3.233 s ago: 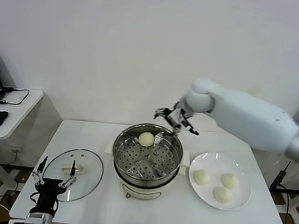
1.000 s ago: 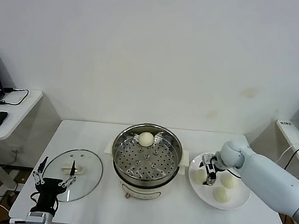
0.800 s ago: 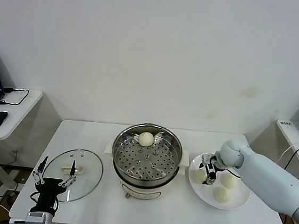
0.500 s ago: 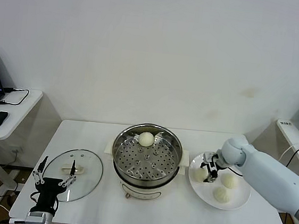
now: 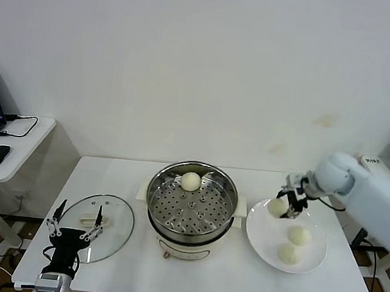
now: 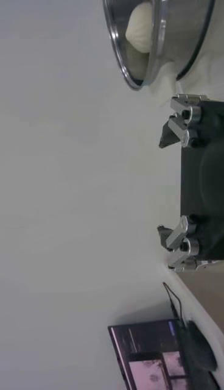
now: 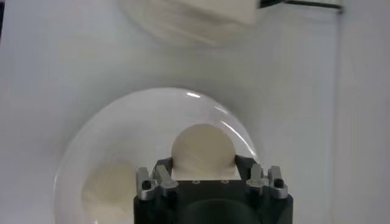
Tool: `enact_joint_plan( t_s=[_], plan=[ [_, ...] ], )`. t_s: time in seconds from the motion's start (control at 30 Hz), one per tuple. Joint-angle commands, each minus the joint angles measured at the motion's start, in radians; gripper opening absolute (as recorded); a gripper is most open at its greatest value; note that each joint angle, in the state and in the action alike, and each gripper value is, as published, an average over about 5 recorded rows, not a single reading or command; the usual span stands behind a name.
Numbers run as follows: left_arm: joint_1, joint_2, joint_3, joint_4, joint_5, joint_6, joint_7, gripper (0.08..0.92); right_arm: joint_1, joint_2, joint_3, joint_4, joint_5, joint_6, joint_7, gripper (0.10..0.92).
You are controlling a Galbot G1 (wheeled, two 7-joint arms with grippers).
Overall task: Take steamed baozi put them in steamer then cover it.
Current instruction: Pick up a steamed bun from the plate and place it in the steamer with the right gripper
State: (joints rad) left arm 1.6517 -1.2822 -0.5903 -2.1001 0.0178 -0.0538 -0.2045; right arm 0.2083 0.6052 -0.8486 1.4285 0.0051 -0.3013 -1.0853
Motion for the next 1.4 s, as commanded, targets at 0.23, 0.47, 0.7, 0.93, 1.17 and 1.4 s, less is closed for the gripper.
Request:
enact_joint_plan(
  t_s=[0.23,0.47,0.7,0.93,1.17,1.4],
  plan=[
    [-0.004,0.008,-0.008,-0.002,-0.004,0.002,0.002,0.823,0.360,0.199,-0.223,0.099,0.342,-0.166,0.123,0.662],
    [0.002,0.006,-0.032,-0.001,-0.013,0.000,0.002,0.823,0.304,0.412,-0.259,0.043,0.434,-0.254,0.200,0.670],
    [0.007,-0.001,-0.042,-0.005,-0.013,-0.001,0.001,0.823,0.228,0.541,-0.281,0.001,0.460,-0.312,0.258,0.670],
    [0.009,-0.007,-0.042,-0.003,-0.012,-0.004,0.001,0.823,0.176,0.637,-0.267,-0.055,0.465,-0.341,0.310,0.670],
    [0.012,-0.008,-0.048,-0.002,-0.014,-0.009,0.000,0.823,0.149,0.683,-0.273,-0.104,0.449,-0.373,0.330,0.670],
    [0.014,-0.009,-0.049,0.001,-0.018,-0.012,0.000,0.823,0.141,0.673,-0.294,-0.120,0.374,-0.384,0.296,0.670]
  ],
)
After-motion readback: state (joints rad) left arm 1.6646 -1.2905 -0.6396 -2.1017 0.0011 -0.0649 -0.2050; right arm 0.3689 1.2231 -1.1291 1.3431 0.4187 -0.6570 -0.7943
